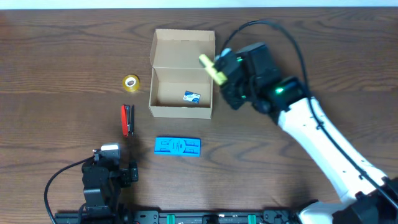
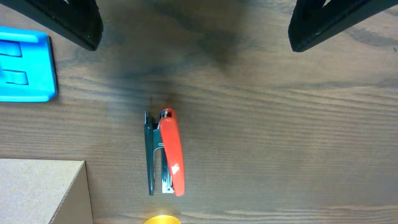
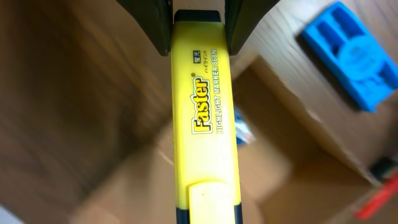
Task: Pack container
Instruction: 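Lower the highlighter into the cardboard box and open the right gripper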
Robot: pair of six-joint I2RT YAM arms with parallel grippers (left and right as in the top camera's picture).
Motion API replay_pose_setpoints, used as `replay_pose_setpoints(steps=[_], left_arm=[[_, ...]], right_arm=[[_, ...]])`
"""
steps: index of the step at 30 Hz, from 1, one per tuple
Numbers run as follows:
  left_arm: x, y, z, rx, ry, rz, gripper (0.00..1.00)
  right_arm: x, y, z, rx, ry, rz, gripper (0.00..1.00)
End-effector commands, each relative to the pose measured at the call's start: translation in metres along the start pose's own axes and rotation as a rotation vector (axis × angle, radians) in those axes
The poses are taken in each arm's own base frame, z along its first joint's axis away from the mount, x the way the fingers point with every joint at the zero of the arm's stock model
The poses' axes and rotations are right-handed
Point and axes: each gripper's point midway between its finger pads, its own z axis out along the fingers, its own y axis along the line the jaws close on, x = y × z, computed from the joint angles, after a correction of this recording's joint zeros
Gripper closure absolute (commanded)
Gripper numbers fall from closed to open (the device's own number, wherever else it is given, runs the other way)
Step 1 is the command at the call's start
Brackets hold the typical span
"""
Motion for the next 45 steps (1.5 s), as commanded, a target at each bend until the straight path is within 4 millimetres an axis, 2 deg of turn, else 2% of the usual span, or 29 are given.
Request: replay_pose_setpoints(steps=[1,4,9,16,21,27,30,34,36,39,42,45], left_arm=[[0.006,0.000,0.003,-0.002,0.012,0.000,0.04],[0.006,0.000,0.003,-0.002,0.012,0.000,0.05],[0.006,0.000,0.003,-0.002,0.012,-0.001,0.05],[0.006,0.000,0.003,-0.002,0.012,-0.001,0.05],[0.006,0.000,0.003,-0.002,0.012,0.000,0.04],[0.006,0.000,0.003,-0.002,0.012,-0.001,0.05],[0.006,0.000,0.003,-0.002,0.012,0.000,0.05],[0.006,0.000,0.003,-0.002,0.012,0.000,0.05],[0.006,0.000,0.003,-0.002,0.012,0.000,0.04],[0.006,0.000,0.003,-0.002,0.012,0.000,0.05],[0.006,0.000,0.003,-0.002,0.012,0.000,0.05],[0.006,0.000,0.003,-0.002,0.012,0.000,0.05]], right_arm=[[-0.008,0.022,0.019,-0.043,0.001,-0.031,0.97],[-0.002,0.032,0.042,-0.065,0.036,-0.046,0.99],[0.008,0.034,0.075,-0.077,0.084,-0.047,0.99],[0.015,0.034,0.094,-0.080,0.104,-0.045,0.96],[0.012,0.034,0.096,-0.078,0.090,-0.047,0.80],[0.002,0.032,0.096,-0.071,0.049,-0.050,0.56],[0.000,0.032,0.096,-0.070,0.046,-0.051,0.55],[-0.014,0.033,0.085,-0.080,0.022,-0.052,0.46],[-0.029,0.042,0.067,-0.137,-0.005,-0.067,0.44],[-0.037,0.064,0.040,-0.262,-0.017,-0.127,0.39],[-0.034,0.086,0.017,-0.346,0.000,-0.238,0.35],[-0.015,0.109,0.008,-0.396,0.061,-0.354,0.32]])
